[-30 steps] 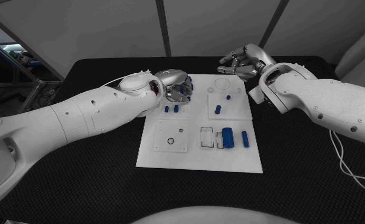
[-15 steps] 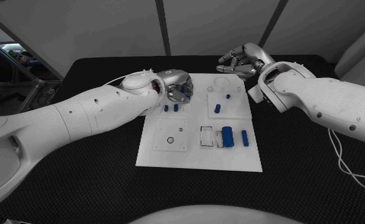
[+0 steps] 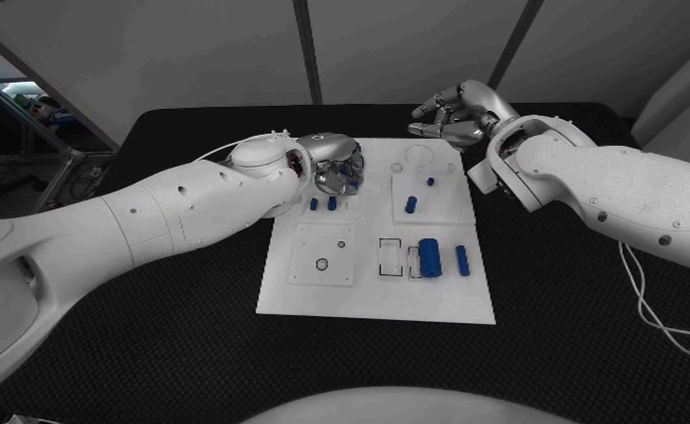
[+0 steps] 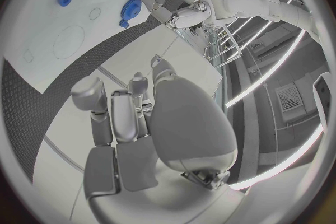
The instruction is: Assemble the parts on the task board
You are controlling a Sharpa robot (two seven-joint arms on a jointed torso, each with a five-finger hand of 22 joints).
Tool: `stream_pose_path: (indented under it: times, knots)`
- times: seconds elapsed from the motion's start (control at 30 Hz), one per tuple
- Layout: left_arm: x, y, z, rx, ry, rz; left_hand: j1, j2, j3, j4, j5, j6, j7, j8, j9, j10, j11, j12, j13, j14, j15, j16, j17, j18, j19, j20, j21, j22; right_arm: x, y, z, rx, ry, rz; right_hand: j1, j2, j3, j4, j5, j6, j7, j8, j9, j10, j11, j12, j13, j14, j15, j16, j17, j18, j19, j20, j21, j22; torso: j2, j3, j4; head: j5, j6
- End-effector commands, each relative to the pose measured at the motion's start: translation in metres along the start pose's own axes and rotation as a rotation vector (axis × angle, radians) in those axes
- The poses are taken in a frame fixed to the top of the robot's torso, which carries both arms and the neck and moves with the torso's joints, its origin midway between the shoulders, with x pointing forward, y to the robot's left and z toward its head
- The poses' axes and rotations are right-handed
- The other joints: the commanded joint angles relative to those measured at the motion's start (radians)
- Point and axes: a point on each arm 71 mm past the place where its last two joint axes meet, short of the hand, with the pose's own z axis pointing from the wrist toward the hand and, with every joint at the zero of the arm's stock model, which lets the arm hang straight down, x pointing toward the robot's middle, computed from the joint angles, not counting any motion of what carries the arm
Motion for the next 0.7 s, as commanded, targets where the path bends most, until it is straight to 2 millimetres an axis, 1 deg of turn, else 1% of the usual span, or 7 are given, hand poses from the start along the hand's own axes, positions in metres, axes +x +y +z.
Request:
stream_pose_path:
  times: [0.03,0.17,0.47,0.63,0.7]
  knots:
    - [0.0016,-0.0008,0.0006,0.002,0.028,0.002,0.003,0.012,0.014,-0.007,-0.006,0.009,0.001,-0.009,-0.002,0.011,0.001,-0.01,-0.003,0.011,-0.001,0.012,0.009,-0.006,0.01,-0.003,0.016,0.013,0.0004,0.0019,0.0005,-0.01,0.006,0.0,0.002,0.004,0.004,0.0,0.003,-0.005,-0.004,0.004,-0.001,-0.001,-0.002,-0.004,0.0,0.021,-0.005,-0.006,0.0,0.019,-0.006,-0.001,-0.006,-0.001,0.0,0.0002,0.0005,0.001,0.0]
    - [0.0019,-0.0004,0.0007,0.0,0.03,-0.001,-0.001,0.01,0.032,-0.02,-0.007,0.014,0.003,-0.018,-0.005,0.023,0.002,-0.026,-0.004,0.021,0.0,0.03,0.019,-0.009,0.014,-0.004,0.035,0.034,0.0006,0.0021,0.0005,-0.011,0.006,0.0,0.002,0.004,0.004,0.0,0.003,-0.005,-0.004,0.004,-0.001,-0.001,-0.002,-0.004,0.0,0.021,-0.005,-0.006,0.0,0.019,-0.006,-0.001,-0.006,-0.001,0.0,0.0,0.0008,0.0,-0.001]
    - [0.0007,0.0008,0.0004,0.001,0.014,-0.01,0.001,0.016,0.062,-0.045,-0.009,0.027,0.006,-0.029,-0.006,0.043,0.003,-0.047,-0.003,0.042,-0.001,0.061,0.047,-0.014,0.025,-0.005,0.071,0.069,0.0007,0.0024,0.0004,-0.013,0.005,-0.001,0.002,0.005,0.004,0.0,0.004,-0.004,-0.004,0.005,-0.001,0.001,-0.002,-0.004,0.001,0.021,-0.005,-0.006,0.0,0.019,-0.006,-0.001,-0.006,-0.001,0.0,-0.0005,0.0008,0.001,0.0]
    - [-0.0014,-0.0013,-0.0013,0.016,-0.014,-0.025,0.0,0.017,0.072,-0.055,-0.01,0.032,0.008,-0.033,-0.006,0.051,0.003,-0.056,-0.003,0.049,-0.001,0.072,0.056,-0.015,0.029,-0.006,0.084,0.083,0.0007,0.0027,0.0002,-0.014,0.005,-0.001,0.002,0.005,0.004,0.0,0.004,-0.004,-0.004,0.005,-0.001,0.001,-0.002,-0.004,0.001,0.021,-0.005,-0.006,0.0,0.019,-0.006,-0.001,-0.006,-0.001,0.0,-0.0008,0.0004,0.001,0.004]
    - [-0.0025,-0.002,-0.0026,0.021,-0.023,-0.031,-0.002,0.016,0.073,-0.057,-0.01,0.033,0.008,-0.034,-0.006,0.053,0.003,-0.057,-0.002,0.051,-0.001,0.075,0.058,-0.015,0.03,-0.006,0.087,0.085,0.0006,0.0028,0.0001,-0.015,0.004,-0.001,0.002,0.005,0.004,0.0,0.004,-0.004,-0.004,0.005,-0.001,0.001,-0.002,-0.004,0.001,0.021,-0.005,-0.006,0.0,0.019,-0.006,-0.001,-0.006,-0.001,0.0,-0.0017,0.0007,0.001,0.007]
